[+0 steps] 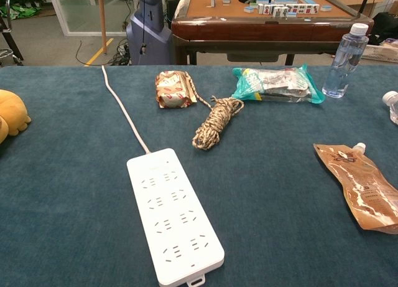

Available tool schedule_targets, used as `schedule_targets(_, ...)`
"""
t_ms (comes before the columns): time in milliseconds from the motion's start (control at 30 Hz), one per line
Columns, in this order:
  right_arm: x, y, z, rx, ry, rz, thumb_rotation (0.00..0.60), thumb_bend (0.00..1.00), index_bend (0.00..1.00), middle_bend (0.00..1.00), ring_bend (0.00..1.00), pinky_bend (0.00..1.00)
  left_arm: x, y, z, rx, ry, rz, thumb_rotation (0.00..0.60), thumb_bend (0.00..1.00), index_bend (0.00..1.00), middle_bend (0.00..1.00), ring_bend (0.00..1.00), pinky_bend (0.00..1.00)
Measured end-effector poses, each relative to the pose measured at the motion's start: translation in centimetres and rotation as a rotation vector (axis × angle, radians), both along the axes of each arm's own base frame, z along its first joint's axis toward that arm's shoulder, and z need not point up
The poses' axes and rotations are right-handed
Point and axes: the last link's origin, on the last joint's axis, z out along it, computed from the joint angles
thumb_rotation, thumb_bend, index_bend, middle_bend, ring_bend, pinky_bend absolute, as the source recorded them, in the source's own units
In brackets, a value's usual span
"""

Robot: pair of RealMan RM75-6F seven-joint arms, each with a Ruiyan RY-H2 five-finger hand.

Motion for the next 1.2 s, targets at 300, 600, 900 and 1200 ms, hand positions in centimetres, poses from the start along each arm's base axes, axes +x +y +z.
schedule_targets(300, -0.8, -0.1, -0.1, 0.000, -0.018, -0.003, 0.600, 0.52, 0.40, 0.37, 0.32, 0.41, 1.2, 0.1, -0.4, -0.028, -0.017, -0.007, 0.600, 0.16, 0.54, 0.56, 0.46, 0.65)
schedule_targets(600, -0.9, -0.7, 0.8, -0.011, -0.022, -0.011, 0.600, 0.52, 0.40, 0.37, 0.32, 0.41, 6.1, 1.9, -1.8, -0.096, -0.091, -0.136, 0.600, 0.34, 0.41, 0.94, 0.92, 1.00)
schedule_targets(900, -0.7, -0.9, 1.5, -0.028, -0.025, -0.019, 0.600, 0.52, 0.40, 0.37, 0.32, 0.41, 11.5, 3.7, -5.0, -0.306, -0.116, -0.237, 0.600, 0.56, 0.36, 1.00, 1.00, 1.00)
schedule_targets(1200, -1.0, -0.9, 1.5, -0.023, -0.025, -0.036, 0.600, 0.52, 0.40, 0.37, 0.32, 0.41, 17.6, 6.4, -9.9, -0.445, -0.037, -0.357, 0.600, 0.57, 0.28, 1.00, 1.00, 1.00)
